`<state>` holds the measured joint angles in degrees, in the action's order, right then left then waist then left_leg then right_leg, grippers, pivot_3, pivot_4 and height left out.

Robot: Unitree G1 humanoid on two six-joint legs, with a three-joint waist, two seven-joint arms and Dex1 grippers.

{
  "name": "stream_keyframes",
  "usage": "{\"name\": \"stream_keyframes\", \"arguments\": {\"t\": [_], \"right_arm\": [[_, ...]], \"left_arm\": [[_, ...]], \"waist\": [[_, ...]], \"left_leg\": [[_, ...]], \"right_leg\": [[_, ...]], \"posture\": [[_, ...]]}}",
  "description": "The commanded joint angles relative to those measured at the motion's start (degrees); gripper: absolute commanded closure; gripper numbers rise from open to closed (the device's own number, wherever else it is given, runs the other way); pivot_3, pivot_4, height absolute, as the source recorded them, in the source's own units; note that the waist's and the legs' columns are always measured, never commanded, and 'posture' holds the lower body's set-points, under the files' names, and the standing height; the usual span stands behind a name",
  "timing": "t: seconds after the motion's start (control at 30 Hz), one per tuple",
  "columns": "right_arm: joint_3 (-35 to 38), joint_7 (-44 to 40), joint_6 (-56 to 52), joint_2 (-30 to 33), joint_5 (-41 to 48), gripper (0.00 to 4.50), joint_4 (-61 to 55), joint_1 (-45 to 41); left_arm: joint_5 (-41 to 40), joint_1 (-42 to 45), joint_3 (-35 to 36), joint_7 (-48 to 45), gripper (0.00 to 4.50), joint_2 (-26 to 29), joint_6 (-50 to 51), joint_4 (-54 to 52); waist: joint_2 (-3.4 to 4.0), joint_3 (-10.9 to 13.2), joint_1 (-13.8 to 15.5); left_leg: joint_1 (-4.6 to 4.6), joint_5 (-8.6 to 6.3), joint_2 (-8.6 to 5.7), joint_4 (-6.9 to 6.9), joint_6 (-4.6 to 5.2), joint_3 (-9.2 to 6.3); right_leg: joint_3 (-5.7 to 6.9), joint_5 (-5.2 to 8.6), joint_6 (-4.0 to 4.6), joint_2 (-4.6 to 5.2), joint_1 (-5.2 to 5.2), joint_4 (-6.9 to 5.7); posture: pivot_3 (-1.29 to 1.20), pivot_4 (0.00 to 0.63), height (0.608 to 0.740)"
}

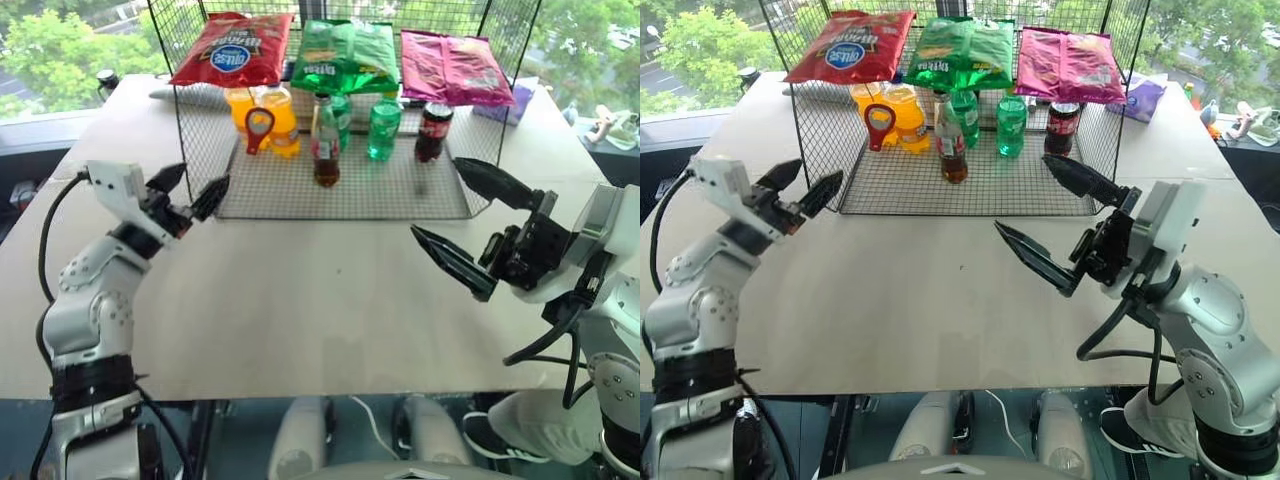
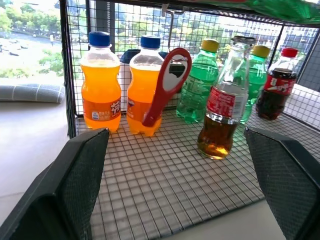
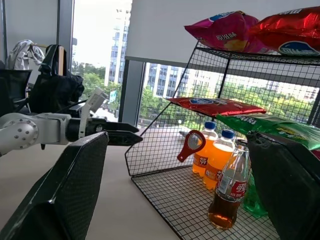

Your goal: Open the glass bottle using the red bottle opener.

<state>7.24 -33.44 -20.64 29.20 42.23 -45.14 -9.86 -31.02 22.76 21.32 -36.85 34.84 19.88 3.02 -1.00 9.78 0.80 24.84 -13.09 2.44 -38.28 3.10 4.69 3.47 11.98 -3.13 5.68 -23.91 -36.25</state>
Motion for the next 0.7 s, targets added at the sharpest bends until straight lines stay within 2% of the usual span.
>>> {"name": "stream_keyframes", "arguments": {"t": [0.03,0.47,0.7], "right_arm": [[-0.3,0.4,0.5,0.7,-0.1,0.0,-2.8,0.8],[-0.6,2.2,1.9,0.8,-4.7,0.0,-4.7,6.2],[-0.8,3.4,1.9,0.8,-5.3,0.0,-5.5,7.1]], "left_arm": [[2.8,3.9,-2.2,-1.3,0.04,1.6,-1.7,3.5],[13.4,22.5,-10.0,-0.4,0.04,0.7,-6.4,23.2],[19.1,32.1,-13.5,-1.7,0.04,-0.2,-13.9,38.8]], "waist": [[-0.01,0.0,0.0],[-0.15,0.1,0.0],[-0.2,0.1,0.0]], "left_leg": [[0.0,0.0,-0.01,0.01,0.0,0.01],[0.02,0.01,-0.03,-0.04,0.0,-0.13],[0.02,0.01,-0.04,-0.05,0.01,-0.05]], "right_leg": [[0.0,0.0,0.0,0.0,0.0,0.0],[0.17,-0.1,-0.19,-0.04,0.1,-0.02],[0.19,-0.12,-0.25,-0.04,0.12,-0.01]], "posture": [[0.0,0.15,0.74],[0.0,0.15,0.74],[0.0,0.15,0.74]]}}
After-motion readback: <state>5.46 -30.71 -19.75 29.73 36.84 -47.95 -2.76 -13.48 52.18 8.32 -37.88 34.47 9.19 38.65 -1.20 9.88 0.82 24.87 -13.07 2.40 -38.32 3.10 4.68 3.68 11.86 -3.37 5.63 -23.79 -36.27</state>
